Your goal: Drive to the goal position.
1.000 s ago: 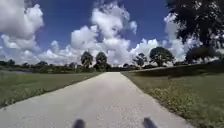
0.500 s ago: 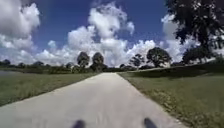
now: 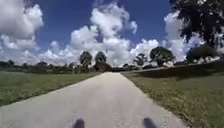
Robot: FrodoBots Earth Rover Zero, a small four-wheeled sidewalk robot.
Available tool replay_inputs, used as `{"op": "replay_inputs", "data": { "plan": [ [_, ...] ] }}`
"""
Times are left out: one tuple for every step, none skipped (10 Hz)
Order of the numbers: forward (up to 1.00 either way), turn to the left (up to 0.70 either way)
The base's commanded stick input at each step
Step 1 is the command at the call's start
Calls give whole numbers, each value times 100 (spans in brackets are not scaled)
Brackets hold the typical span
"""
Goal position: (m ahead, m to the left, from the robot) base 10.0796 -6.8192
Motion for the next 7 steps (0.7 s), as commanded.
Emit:
{"op": "replay_inputs", "data": {
  "plan": [
    [70, 8],
    [70, 31],
    [70, 13],
    [70, 0],
    [70, 0],
    [70, 5],
    [70, 28]
  ]
}}
